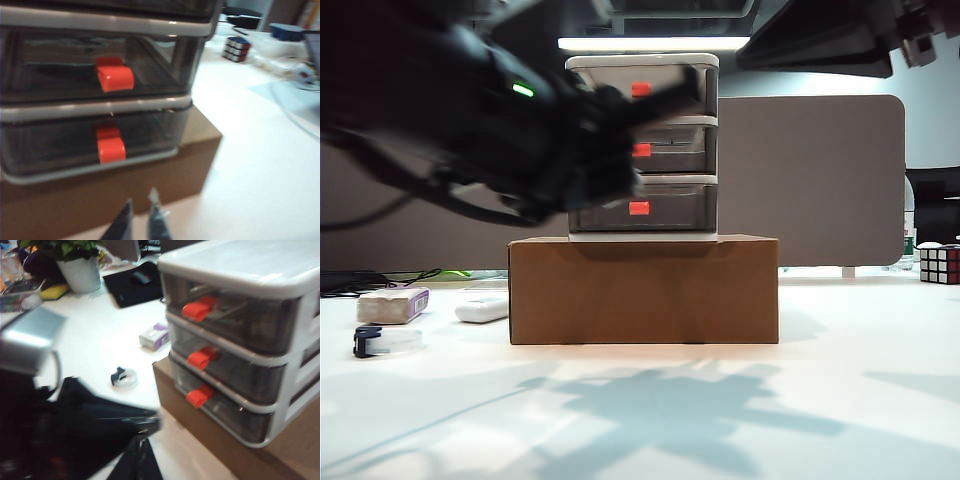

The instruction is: Open the third layer of the drawer on the table, pick up the transparent tape on the table and put it in, and finally close the drawer.

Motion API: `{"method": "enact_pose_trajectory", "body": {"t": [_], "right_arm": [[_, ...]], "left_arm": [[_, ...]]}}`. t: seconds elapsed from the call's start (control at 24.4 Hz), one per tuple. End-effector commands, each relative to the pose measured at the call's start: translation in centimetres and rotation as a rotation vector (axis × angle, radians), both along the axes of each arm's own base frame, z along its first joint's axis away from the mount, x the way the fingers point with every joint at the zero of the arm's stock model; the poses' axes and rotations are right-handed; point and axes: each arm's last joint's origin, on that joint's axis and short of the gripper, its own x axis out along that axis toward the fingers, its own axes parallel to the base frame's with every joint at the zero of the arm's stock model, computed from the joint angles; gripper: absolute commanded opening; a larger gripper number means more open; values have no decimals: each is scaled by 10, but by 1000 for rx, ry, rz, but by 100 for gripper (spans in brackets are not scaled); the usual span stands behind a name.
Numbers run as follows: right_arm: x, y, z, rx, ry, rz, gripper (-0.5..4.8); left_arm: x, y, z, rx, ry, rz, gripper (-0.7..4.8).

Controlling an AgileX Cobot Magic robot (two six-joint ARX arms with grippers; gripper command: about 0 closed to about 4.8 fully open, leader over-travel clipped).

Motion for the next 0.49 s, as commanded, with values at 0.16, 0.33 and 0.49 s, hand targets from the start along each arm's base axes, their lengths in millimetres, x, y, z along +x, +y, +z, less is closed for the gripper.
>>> {"method": "enact_pose_trajectory", "body": {"t": [0.16, 0.33, 0.49], "right_arm": [[0, -3, -3, -35, 16, -3, -5], [0, -2, -3, -49, 3, 2, -5], [1, -2, -4, -60, -11, 5, -5]], "left_arm": [[11, -14, -15, -14, -48, 131, 210], [15, -19, -17, -78, -100, 176, 210], [24, -33, -16, -14, -138, 194, 210]]}}
